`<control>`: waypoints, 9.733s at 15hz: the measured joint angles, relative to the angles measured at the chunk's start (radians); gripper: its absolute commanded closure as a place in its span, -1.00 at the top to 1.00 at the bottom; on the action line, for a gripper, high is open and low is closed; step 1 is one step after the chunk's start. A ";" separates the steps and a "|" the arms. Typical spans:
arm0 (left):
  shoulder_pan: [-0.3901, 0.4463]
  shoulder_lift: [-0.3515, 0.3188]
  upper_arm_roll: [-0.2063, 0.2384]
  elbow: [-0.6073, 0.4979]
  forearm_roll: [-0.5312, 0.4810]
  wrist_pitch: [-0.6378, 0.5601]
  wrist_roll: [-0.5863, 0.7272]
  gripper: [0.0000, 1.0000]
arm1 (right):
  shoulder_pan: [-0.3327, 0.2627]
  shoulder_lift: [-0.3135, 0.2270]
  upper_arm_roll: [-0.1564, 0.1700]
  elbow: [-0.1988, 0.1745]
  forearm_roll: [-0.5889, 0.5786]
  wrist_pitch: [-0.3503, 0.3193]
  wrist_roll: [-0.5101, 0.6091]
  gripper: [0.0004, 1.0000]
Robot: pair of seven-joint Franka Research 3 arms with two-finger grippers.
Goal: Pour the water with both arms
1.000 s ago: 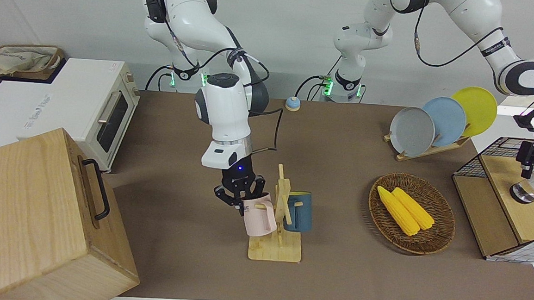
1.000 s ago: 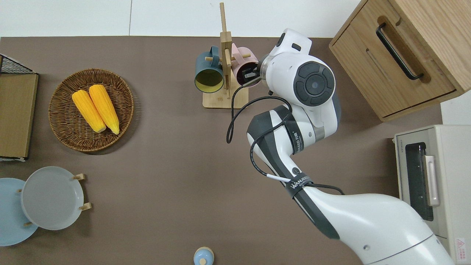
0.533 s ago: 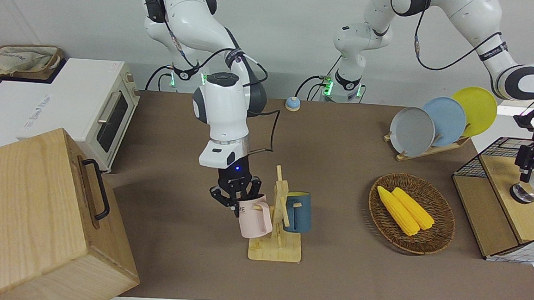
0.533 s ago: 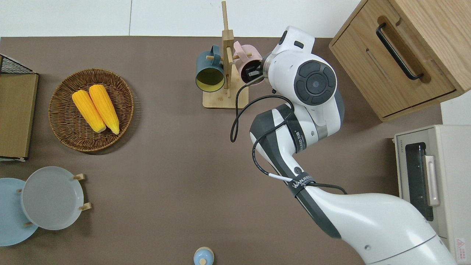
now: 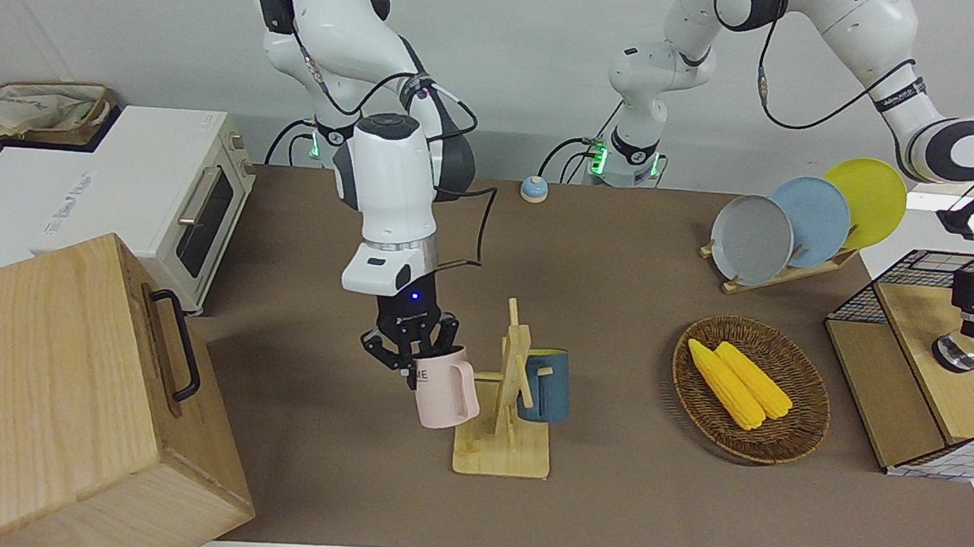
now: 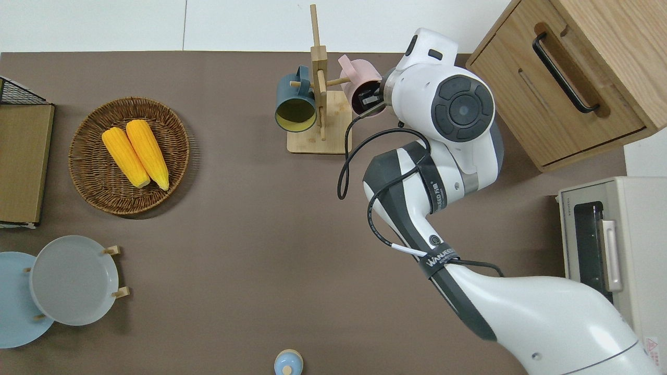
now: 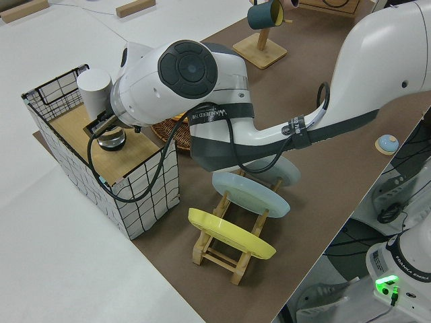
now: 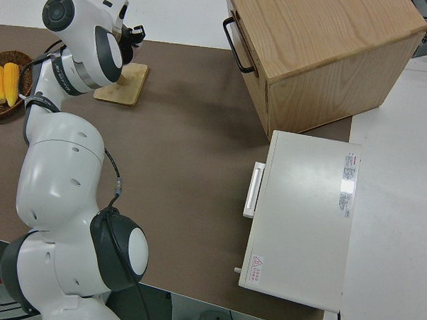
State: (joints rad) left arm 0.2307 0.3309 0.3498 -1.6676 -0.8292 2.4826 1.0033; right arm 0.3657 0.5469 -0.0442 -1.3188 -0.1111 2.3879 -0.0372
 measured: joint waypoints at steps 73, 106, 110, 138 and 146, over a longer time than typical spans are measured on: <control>-0.321 -0.811 -0.421 -0.623 0.828 -0.416 -1.250 -1.00 | 0.309 0.093 0.031 -0.041 0.563 -0.364 0.965 -0.14; -0.570 -0.809 -0.426 -0.809 0.731 -0.366 -1.252 -1.00 | -0.114 -0.321 -0.005 -0.071 0.155 -0.863 0.291 0.99; -0.580 -0.775 -0.432 -0.826 0.724 -0.349 -1.253 -1.00 | -0.206 -0.359 -0.005 -0.071 0.130 -0.855 0.115 0.99; -0.578 -0.406 -0.408 -0.504 0.724 -0.645 -1.253 -1.00 | -0.319 -0.399 -0.002 -0.071 0.130 -0.795 -0.013 0.99; -0.578 -0.395 -0.405 -0.489 0.724 -0.656 -1.253 -1.00 | -0.323 -0.406 0.007 -0.071 0.130 -0.795 -0.013 0.99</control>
State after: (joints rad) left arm -0.3468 -0.0643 -0.0554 -2.1564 -0.1047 1.8269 -0.2494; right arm 0.0424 0.1406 -0.0370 -1.3899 0.0188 1.5930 -0.0504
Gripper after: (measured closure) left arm 0.366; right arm 0.004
